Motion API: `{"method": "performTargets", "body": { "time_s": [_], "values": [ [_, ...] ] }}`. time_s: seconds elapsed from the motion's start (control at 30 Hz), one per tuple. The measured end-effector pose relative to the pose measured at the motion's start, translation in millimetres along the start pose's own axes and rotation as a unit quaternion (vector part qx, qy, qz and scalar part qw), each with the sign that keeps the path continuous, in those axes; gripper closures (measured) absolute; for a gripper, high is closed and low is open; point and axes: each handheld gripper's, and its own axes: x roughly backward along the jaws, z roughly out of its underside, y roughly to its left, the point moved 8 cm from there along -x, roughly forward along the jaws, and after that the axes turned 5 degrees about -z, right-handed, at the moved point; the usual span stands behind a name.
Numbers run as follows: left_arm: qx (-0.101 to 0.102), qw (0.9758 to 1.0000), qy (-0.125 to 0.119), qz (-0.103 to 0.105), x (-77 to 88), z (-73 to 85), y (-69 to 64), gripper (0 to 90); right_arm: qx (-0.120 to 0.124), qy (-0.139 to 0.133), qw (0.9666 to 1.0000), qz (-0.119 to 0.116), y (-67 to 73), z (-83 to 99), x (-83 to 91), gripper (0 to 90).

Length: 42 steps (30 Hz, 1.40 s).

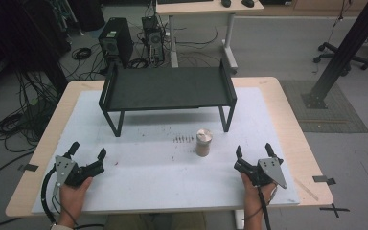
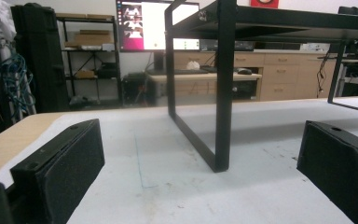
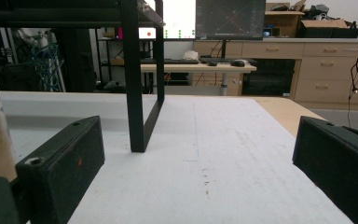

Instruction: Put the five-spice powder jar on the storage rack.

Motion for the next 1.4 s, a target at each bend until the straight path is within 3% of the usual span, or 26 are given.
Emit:
{"method": "performTargets", "body": {
  "time_s": [0.77,1.13,1.4],
  "values": [
    [0.000,1.0000,-0.001,0.001,0.0,-0.1,-0.1,0.8,0.003,0.000,1.0000,0.001,0.2,-0.2,-0.1,3.8],
    [0.000,1.0000,-0.001,0.002,0.0,-0.2,-0.2,0.8,-0.008,-0.006,0.9999,0.008,-1.4,-1.4,0.7,3.9],
    [0.000,1.0000,0.000,0.002,0.0,-0.1,-0.2,0.8,-0.008,-0.013,0.9999,-0.004,3.4,-9.2,-0.1,3.9]
  ]
}}
